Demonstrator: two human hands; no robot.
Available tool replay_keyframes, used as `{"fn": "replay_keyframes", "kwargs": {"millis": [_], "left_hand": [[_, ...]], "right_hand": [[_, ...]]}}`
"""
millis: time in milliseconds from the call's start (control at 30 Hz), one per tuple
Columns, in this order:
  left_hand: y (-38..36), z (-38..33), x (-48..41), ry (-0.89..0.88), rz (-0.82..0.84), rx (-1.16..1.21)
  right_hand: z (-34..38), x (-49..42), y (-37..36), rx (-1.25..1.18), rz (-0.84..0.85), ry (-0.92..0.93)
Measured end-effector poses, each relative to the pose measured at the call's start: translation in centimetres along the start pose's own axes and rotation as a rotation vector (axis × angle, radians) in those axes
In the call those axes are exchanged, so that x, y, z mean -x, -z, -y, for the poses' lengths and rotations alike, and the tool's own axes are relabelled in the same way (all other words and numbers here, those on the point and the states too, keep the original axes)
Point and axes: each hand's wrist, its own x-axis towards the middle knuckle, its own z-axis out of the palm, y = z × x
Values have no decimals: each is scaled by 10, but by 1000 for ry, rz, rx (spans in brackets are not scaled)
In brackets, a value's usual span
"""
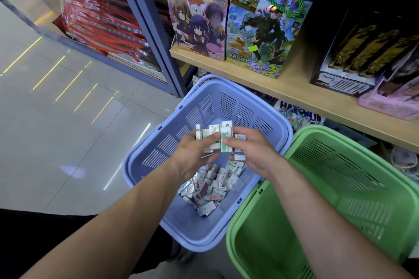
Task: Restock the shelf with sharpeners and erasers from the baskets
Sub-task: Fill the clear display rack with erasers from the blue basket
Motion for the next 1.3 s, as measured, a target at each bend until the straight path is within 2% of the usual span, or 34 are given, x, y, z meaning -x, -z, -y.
{"fn": "replay_keyframes", "kwargs": {"millis": [333,467,667,867,967,1100,1300], "left_hand": [[2,-3,-4,-12,21,37],[0,0,-6,24,-2,68],[-6,0,-4,80,80,163],[-4,3,-6,-2,39,6],[0,4,-8,-20,-21,20],[5,0,-11,-25,-112,-10],[5,-3,-10,-58,-112,-81]], "right_hand": [[-4,-6,3,26,-101,32],[-2,-4,-1,25,-83,53],[-5,-3,-8,43,-80,60],[-7,-3,-13,99,-143,56],[-11,-7,-12,120,-96,47],[-11,-10,-6,2,-41,11],[-5,-4,2,-134,-35,54]]}}
